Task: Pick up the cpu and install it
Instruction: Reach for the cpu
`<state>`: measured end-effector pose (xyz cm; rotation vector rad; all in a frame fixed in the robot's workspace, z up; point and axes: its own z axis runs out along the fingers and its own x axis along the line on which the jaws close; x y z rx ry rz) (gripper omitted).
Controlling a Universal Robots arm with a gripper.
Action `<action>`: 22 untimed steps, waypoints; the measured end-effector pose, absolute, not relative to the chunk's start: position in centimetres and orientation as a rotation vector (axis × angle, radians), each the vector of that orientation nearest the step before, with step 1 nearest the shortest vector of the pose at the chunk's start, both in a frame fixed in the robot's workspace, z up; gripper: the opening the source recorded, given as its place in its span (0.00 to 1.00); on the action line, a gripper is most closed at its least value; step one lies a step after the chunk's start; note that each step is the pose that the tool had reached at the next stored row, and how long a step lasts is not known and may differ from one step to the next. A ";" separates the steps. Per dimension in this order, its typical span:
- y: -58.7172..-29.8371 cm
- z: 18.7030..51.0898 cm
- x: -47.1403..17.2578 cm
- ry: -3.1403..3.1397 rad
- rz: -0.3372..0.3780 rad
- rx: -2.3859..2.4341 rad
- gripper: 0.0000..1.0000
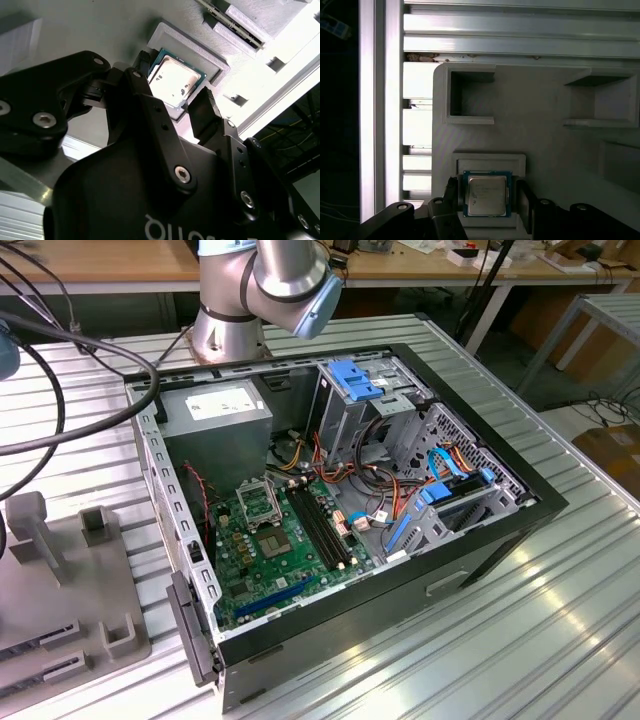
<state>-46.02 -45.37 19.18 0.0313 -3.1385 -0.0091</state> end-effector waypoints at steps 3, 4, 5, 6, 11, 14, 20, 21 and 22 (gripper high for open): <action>-45.4 19.2 -46.0 -3.138 -0.009 0.032 0.58; -45.4 19.2 -46.0 -3.138 -0.008 0.032 0.58; -45.4 19.2 -46.0 -3.138 -0.007 0.032 0.58; -45.4 19.2 -46.0 -3.138 -0.006 0.032 0.58; -45.4 19.2 -46.0 -3.138 0.008 0.032 0.58; -45.4 19.2 -46.0 -3.138 0.010 0.032 0.58; -45.4 19.2 -46.0 -3.138 0.010 0.041 0.58; -45.4 19.2 -46.0 -3.138 0.010 0.042 0.58; -45.4 19.2 -46.0 -3.138 0.010 0.042 0.58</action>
